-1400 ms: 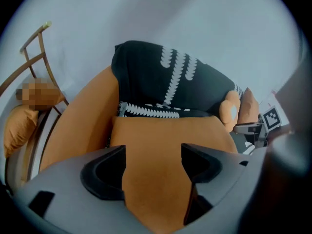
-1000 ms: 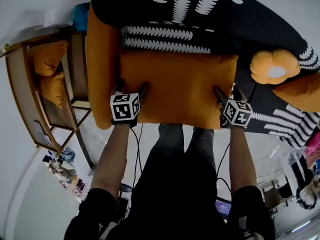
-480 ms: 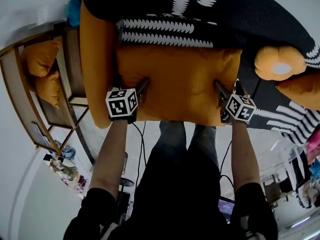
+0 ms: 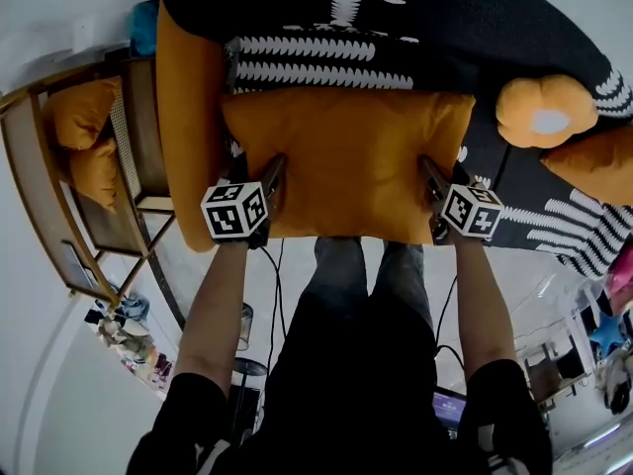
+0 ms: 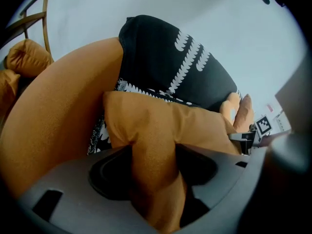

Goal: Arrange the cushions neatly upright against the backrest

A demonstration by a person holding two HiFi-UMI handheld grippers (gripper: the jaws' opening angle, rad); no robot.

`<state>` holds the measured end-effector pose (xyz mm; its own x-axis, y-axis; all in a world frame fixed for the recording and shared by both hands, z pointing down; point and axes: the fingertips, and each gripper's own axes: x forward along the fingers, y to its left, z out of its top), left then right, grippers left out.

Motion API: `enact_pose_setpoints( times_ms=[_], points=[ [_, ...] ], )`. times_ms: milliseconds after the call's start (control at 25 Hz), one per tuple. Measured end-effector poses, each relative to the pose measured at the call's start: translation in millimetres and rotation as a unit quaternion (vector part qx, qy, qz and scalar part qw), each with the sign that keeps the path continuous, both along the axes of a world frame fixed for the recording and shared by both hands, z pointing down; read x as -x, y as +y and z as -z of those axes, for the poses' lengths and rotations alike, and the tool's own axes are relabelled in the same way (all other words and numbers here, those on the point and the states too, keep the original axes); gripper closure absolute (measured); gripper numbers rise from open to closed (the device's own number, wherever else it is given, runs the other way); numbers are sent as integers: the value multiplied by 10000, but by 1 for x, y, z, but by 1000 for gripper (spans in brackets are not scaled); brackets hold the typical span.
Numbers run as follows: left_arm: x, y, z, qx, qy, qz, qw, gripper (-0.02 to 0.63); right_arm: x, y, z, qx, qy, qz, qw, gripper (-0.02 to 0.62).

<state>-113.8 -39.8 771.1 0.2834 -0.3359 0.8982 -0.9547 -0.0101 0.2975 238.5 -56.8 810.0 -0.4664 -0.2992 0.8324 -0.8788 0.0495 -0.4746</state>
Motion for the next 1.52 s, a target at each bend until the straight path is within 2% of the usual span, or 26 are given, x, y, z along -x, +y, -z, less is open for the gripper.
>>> enact_pose_setpoints(
  times_ms=[120, 200, 320, 480, 600, 800, 920, 1080, 1360, 1520],
  points=[
    [-10, 11, 20, -107, 174, -6, 9998, 382, 2, 12, 24, -70, -170, 111, 9998, 411],
    [-10, 19, 34, -134, 304, 17, 9994, 416, 4, 19, 42, -135, -338, 141, 9992, 435],
    [-14, 19, 54, -252, 332, -11, 9991, 433, 1, 20, 61, -275, -354, 75, 9990, 442],
    [-24, 3, 87, -491, 290, -105, 9983, 434, -9, 9, 88, -505, -226, -186, 9983, 436],
    [-27, -23, 118, -839, 233, -191, 9960, 434, -12, -12, 116, -848, -299, -310, 9955, 436],
    [-40, -79, 170, -1536, 129, -439, 9871, 430, -26, -55, 164, -1523, -447, -529, 9859, 433],
    [-49, -113, 194, -1780, 175, -557, 9823, 428, -35, -83, 186, -1807, -358, -674, 9806, 431],
    [-54, -155, 213, -2022, 249, -585, 9773, 426, -42, -122, 202, -2171, -245, -862, 9720, 431],
    [-62, -218, 238, -2796, 253, -813, 9563, 419, -50, -179, 217, -2885, -171, -1124, 9507, 425],
    [-55, -234, 225, -2847, 214, -769, 9553, 385, -48, -192, 204, -2943, -32, -1178, 9484, 400]
  ],
)
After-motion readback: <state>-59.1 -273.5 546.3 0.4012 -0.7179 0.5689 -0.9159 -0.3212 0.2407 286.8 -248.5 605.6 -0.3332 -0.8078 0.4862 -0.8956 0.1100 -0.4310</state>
